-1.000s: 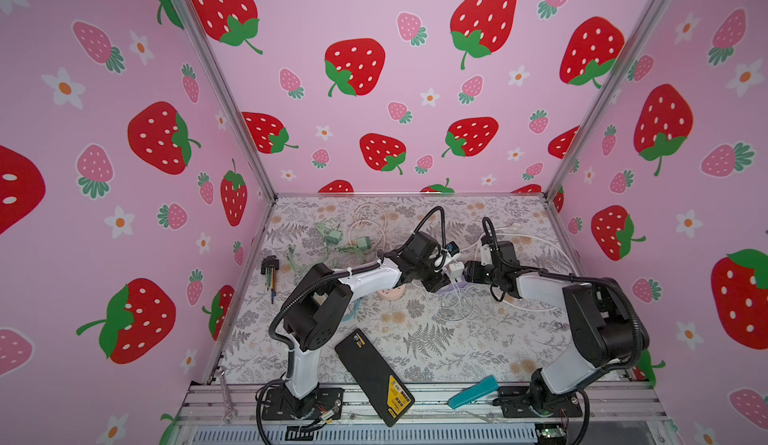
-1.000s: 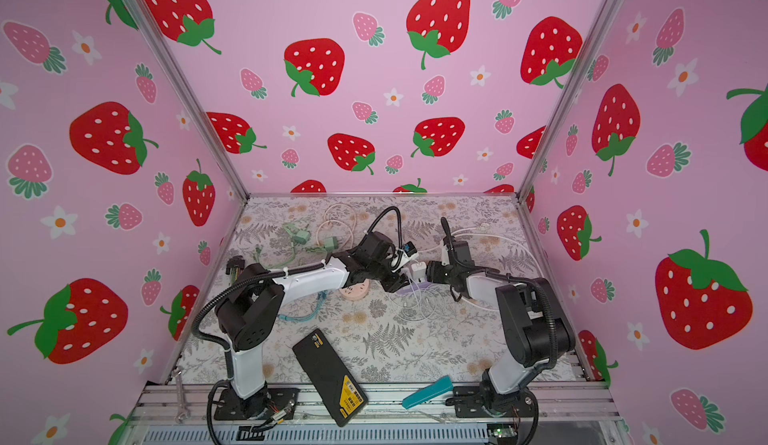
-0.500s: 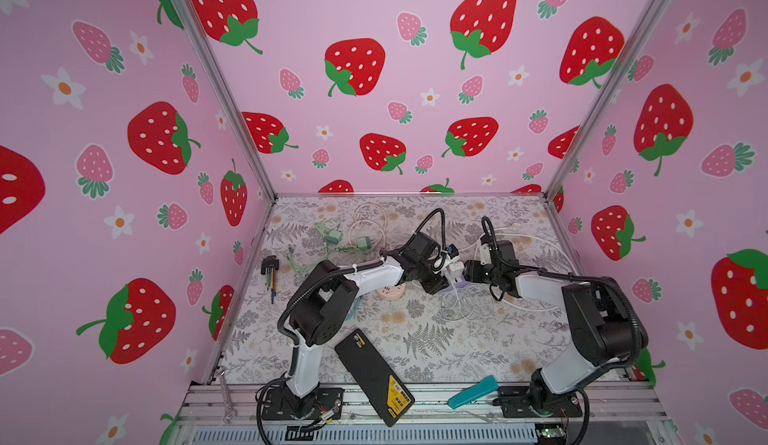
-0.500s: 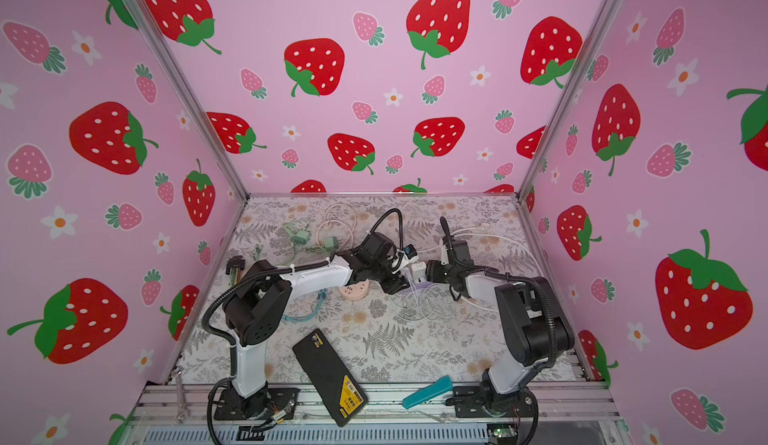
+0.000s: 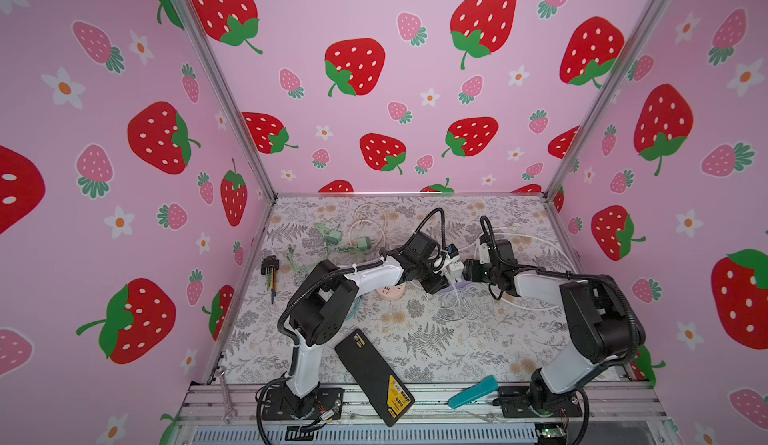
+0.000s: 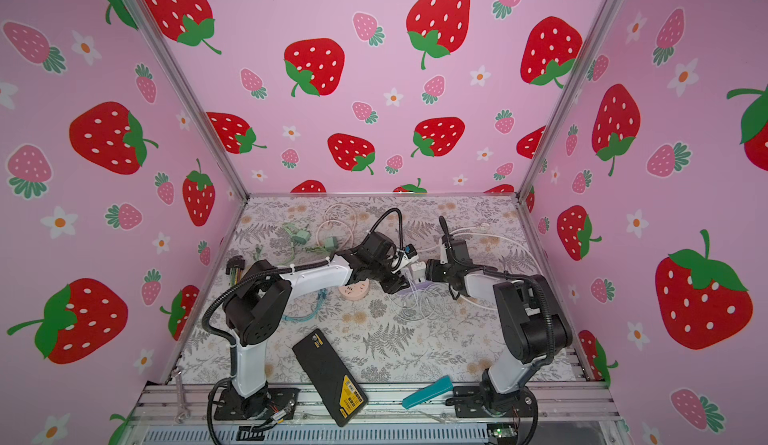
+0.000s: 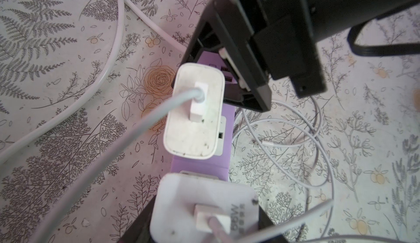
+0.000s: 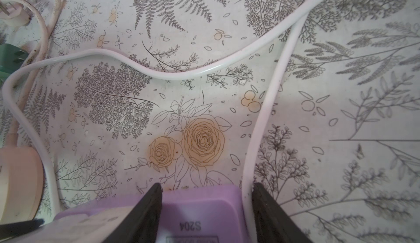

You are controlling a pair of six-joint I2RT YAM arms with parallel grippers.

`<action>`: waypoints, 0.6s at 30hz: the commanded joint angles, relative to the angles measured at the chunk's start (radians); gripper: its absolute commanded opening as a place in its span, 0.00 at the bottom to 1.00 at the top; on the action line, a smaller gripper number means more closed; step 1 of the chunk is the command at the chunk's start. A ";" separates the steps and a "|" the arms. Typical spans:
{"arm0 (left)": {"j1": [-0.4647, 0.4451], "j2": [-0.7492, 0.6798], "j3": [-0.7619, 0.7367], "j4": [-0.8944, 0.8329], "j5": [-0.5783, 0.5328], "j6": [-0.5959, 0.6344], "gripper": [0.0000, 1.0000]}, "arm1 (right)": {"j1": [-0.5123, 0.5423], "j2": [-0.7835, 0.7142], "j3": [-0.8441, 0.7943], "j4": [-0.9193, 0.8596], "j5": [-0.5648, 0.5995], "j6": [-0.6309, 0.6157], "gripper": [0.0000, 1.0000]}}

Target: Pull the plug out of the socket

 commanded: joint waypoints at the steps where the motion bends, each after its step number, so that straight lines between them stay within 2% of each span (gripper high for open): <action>1: -0.010 0.012 0.047 0.029 0.072 -0.002 0.57 | 0.026 0.040 -0.005 -0.096 -0.011 -0.023 0.64; 5: -0.009 0.019 0.057 0.018 0.074 -0.006 0.56 | 0.026 0.040 -0.005 -0.098 -0.009 -0.025 0.64; 12: -0.009 0.011 0.037 0.026 0.070 -0.016 0.42 | 0.028 0.049 -0.003 -0.102 -0.003 -0.025 0.64; 18: -0.010 -0.013 -0.021 0.084 0.060 -0.039 0.41 | 0.029 0.068 0.004 -0.120 0.014 -0.024 0.64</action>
